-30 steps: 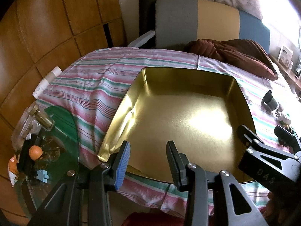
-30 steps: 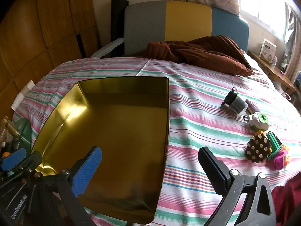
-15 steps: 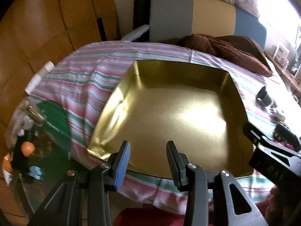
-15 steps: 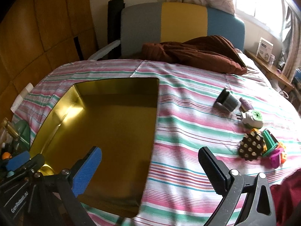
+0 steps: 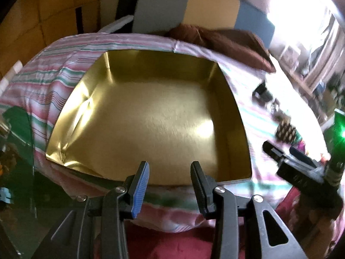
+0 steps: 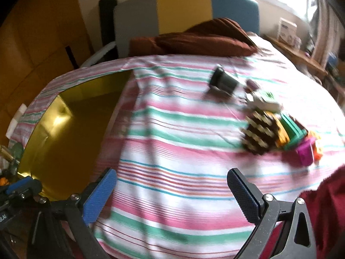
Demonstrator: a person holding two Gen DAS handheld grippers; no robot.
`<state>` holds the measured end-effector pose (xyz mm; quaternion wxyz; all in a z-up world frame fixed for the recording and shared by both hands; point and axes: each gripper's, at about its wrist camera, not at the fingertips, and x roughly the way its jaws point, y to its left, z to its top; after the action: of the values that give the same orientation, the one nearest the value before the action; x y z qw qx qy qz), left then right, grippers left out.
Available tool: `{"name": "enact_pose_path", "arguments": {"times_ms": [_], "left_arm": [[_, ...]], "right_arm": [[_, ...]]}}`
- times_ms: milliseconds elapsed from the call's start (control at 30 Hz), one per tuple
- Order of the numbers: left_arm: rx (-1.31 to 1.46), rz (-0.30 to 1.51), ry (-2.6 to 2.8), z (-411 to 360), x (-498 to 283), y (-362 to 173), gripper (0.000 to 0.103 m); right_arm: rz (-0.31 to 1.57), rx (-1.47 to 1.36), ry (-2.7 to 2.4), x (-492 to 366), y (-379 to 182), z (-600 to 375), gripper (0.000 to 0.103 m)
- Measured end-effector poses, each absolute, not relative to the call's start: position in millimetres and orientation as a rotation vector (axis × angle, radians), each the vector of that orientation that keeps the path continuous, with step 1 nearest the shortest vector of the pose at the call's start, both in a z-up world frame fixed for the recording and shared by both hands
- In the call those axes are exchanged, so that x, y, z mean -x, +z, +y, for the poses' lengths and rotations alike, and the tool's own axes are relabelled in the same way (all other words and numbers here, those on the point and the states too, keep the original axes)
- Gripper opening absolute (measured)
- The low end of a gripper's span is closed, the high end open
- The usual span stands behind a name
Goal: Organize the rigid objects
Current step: 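Move both tools from the gold tray toward the toy pile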
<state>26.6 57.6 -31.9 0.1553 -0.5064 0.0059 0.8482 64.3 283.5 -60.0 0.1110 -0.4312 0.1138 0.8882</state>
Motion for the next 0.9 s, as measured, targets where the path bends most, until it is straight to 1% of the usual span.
{"name": "enact_pose_path", "arguments": {"times_ms": [100, 167, 267, 433, 567, 700, 900], "left_arm": [[1.382, 0.093, 2.420, 75, -40, -32, 0.040], [1.343, 0.155, 2.388, 89, -49, -31, 0.040], [1.324, 0.150, 2.319, 100, -54, -31, 0.040], [1.304, 0.192, 2.310, 111, -56, -32, 0.040], [1.271, 0.211, 2.341, 112, -61, -27, 0.040], [1.251, 0.184, 2.374, 101, -61, -20, 0.040], [1.265, 0.110, 2.400, 90, -54, -20, 0.040]], "right_arm": [[0.389, 1.257, 2.575, -79, -66, 308, 0.103], [0.382, 1.240, 2.551, -85, -64, 325, 0.103], [0.364, 1.201, 2.516, -90, -54, 356, 0.103], [0.404, 1.179, 2.511, -78, -46, 397, 0.103], [0.392, 1.254, 2.544, -51, -57, 400, 0.103], [0.455, 1.294, 2.537, -28, -67, 396, 0.103], [0.451, 1.285, 2.684, -9, -51, 357, 0.103]]}}
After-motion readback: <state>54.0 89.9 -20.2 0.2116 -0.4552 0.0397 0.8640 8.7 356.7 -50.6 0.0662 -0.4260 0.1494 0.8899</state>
